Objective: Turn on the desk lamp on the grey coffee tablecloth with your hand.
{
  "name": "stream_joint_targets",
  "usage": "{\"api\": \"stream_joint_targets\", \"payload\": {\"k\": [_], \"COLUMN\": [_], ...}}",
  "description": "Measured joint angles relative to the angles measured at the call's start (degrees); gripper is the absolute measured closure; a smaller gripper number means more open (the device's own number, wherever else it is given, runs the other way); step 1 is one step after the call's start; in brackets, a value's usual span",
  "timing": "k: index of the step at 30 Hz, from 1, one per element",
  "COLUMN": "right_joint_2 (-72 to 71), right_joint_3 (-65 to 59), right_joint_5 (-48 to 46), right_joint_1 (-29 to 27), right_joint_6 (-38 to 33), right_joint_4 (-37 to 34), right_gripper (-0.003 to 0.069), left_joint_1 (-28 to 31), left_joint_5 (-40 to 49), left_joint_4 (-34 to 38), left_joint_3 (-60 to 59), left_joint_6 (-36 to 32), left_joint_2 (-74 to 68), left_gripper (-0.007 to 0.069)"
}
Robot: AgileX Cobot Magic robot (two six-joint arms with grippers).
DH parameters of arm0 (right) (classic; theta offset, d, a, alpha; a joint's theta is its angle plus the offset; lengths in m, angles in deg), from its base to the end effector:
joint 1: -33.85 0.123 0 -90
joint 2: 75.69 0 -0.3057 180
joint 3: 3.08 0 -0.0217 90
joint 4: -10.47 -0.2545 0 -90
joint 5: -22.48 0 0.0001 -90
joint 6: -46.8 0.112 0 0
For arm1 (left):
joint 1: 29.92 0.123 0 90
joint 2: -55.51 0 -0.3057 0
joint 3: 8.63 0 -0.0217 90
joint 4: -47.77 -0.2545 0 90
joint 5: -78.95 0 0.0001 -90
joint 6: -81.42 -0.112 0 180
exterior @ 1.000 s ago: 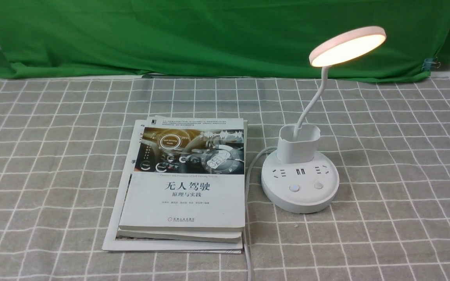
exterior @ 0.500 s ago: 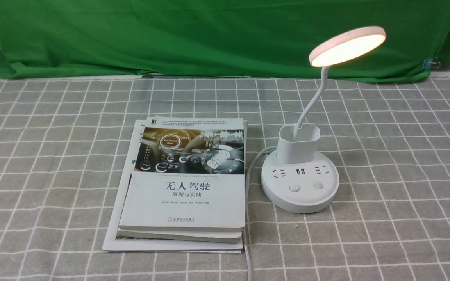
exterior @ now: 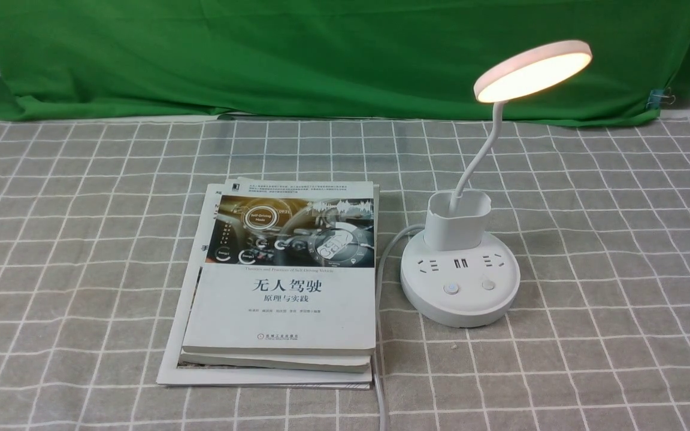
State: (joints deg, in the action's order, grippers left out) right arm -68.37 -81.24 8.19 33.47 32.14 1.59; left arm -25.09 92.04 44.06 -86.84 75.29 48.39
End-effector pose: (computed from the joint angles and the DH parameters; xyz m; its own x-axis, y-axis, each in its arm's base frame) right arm 0.0591 0.0039 0.1849 -0.1627 -0.1043 -0.9812 -0.0484 0.9940 -0.0976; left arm 0.0590 0.0066 0.1868 -0.1600 0.1563 -0.9747 -0.0726 0.9828 0.1695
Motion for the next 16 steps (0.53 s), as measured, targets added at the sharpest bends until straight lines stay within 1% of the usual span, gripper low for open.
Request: {"api": "stream_joint_targets", "payload": {"k": [16], "right_joint_2": [0.00], "right_joint_3": [0.00], "right_joint_5": [0.12], "right_joint_1": [0.00], "right_joint_6": [0.00], "right_joint_4": [0.00], "right_gripper": [0.0517], "left_joint_1": [0.00], "left_joint_5": [0.00], "left_joint_4": [0.00], "left_joint_3": [0.00], "left_joint_6": [0.00], "left_joint_2": [0.00], "left_gripper": [0.0606]}}
